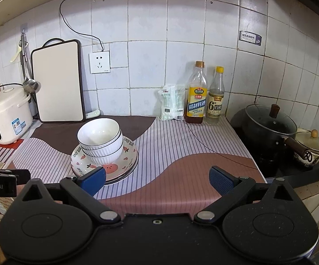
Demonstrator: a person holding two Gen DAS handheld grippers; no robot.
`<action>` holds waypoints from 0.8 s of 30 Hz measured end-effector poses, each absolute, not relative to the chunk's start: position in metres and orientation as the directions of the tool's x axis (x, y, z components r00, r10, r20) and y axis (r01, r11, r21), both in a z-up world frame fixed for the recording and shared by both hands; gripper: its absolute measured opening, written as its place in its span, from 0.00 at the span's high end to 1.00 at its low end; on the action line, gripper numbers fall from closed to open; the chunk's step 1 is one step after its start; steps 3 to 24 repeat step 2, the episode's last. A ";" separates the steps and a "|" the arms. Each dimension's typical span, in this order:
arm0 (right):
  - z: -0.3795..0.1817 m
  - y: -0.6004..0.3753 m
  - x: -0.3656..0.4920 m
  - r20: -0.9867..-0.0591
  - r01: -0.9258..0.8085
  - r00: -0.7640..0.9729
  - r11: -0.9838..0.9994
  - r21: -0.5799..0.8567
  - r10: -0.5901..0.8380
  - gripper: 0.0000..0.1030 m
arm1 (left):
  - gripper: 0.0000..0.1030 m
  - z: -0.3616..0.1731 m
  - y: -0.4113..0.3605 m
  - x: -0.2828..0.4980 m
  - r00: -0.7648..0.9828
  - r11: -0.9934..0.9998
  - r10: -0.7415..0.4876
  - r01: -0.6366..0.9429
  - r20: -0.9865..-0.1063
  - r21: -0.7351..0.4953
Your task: Organize plates and bowls
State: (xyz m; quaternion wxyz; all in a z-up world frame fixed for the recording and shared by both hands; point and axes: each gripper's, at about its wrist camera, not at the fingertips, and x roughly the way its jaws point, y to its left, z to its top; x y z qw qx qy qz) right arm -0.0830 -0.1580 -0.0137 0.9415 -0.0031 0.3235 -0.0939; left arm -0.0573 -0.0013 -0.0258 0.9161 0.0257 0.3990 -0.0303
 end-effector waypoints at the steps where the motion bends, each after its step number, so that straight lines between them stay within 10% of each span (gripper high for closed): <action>1: -0.014 -0.158 -0.083 -0.608 0.175 0.774 0.982 -0.067 -0.180 0.02 | 0.01 -0.026 0.000 -0.058 0.679 0.997 -0.035 0.079 -0.733 0.025; 24: -0.014 -0.158 -0.083 -0.608 0.176 0.773 0.982 -0.068 -0.180 0.02 | 0.01 -0.026 -0.001 -0.057 0.678 0.997 -0.033 0.077 -0.734 0.026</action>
